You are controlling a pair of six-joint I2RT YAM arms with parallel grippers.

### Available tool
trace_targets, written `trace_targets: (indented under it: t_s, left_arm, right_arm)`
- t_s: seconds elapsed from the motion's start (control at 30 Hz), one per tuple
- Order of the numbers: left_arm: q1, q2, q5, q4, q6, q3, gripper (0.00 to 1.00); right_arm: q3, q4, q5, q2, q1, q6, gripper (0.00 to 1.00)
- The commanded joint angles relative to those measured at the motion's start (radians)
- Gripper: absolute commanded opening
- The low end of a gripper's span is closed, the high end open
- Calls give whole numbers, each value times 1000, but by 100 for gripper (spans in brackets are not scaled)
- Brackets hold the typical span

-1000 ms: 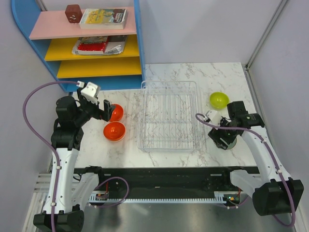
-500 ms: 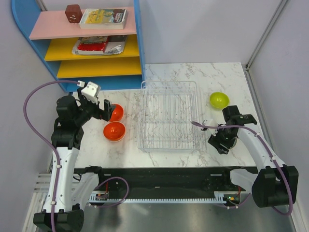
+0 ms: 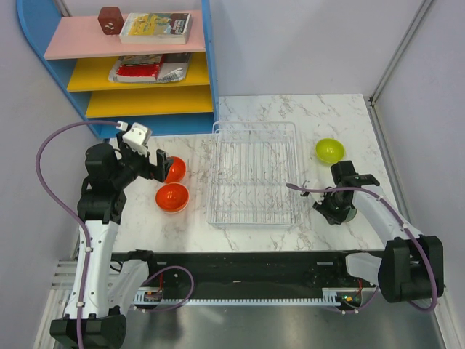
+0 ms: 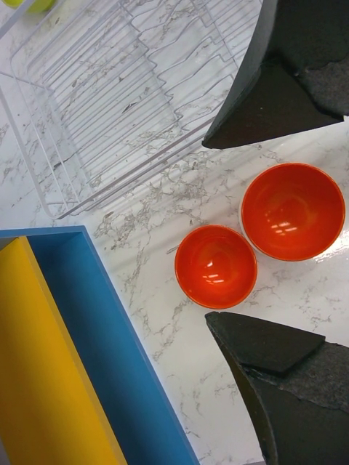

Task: Load the bowls into the dish rack

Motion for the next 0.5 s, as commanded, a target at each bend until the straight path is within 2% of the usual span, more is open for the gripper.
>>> trace_targets:
  t_s: [0.0,0.03,0.2,0.47]
  left_arm:
    - [5,8,4,22,35,-9,100]
    - [5,8,4,22,36,-10,100]
    - [5,3,4,20,36,-10,100]
    - [5,3,7,20,39,-10,100]
  right_arm:
    - [-1,68,13,-26,4,17,14]
    - [1,71,19,-31,6,23,0]
    - [31,71,33,-65,6,62,0]
    - [283,-21,-61,-68,6,212,0]
